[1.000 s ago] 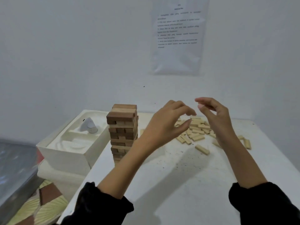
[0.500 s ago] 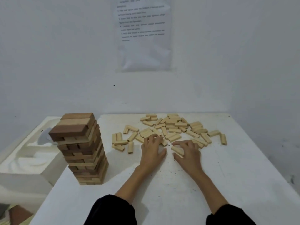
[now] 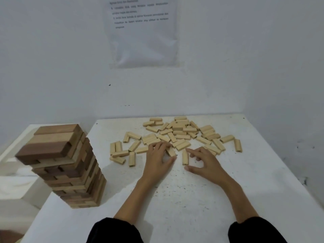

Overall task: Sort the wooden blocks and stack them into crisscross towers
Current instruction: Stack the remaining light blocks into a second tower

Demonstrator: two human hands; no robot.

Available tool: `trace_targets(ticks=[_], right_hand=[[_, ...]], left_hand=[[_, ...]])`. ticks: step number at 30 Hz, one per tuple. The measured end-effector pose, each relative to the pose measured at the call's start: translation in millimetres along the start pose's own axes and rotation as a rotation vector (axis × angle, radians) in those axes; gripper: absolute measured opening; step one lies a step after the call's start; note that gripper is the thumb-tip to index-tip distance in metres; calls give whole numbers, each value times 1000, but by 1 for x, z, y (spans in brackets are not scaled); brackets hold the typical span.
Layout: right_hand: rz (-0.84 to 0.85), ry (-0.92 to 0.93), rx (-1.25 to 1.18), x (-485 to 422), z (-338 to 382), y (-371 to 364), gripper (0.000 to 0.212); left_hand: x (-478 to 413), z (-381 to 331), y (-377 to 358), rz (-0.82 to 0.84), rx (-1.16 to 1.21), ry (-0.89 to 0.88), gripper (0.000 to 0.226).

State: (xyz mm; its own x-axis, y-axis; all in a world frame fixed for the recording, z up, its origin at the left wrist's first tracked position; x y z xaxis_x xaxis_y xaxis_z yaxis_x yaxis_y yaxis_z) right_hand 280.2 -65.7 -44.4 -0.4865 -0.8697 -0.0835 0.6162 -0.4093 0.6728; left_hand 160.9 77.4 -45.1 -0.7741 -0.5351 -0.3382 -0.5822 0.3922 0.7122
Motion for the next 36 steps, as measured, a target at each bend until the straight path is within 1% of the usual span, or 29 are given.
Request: trace_targets(ticks=[1,3,6,8,10,12,14,16,19,21,23,28,31,33,36], right_hand=[[22,3,-39,1,-2,4,58],[8,2,-23,2,-2,4,60],[-66,-33,143,-3,4,-5,68],[-112,-80,232,-6,7,-9,66],[-192,-117,243,-8,9,-12,57],[-309,-150,239,-11,12,-16,54],[-425,-200,251,-16,14,-19,54],[-483,-264,286,-22,15,-20,56],[-468,-326,365,-30,16,-22,69],[-446,-329,411,-33,17,-24,81],[-447,-316,425,-35,19,-25,85],[-445,-280,419,-39,17,-25,69],[-405,-253,366,-38,15,-24,66],[-344,-166,291,-35,17,-23,63],[-290,6,124,-24,19,-22,54]], left_hand=[[0,0,0,5,8,0,45],[0,0,0,19,5,-3,47],[-1,1,0,43,-11,-1,47],[-1,1,0,51,6,11,46],[0,0,0,55,17,20,47],[0,-1,0,58,31,25,49],[0,0,0,49,69,38,50],[0,2,0,33,123,49,51],[0,2,2,23,168,59,51],[1,3,2,22,164,53,49],[0,4,1,15,168,44,47],[1,4,2,6,209,55,48],[3,1,3,4,251,55,46],[5,1,7,12,231,39,45],[12,1,17,94,160,25,51]])
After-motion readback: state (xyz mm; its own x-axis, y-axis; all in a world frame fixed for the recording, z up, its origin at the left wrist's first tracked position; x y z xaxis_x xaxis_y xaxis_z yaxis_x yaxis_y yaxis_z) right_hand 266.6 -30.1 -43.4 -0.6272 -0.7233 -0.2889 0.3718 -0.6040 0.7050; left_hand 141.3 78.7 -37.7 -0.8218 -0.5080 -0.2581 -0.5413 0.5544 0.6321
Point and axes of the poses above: each hand's wrist, its own x-axis away from the middle knuckle, its own y-axis out of the back of the hand, z = x × y, the point moved 2 cm from there along -x, towards the middle knuckle, and after that the axes turned 4 degrees about z, right-handed, at the moved point
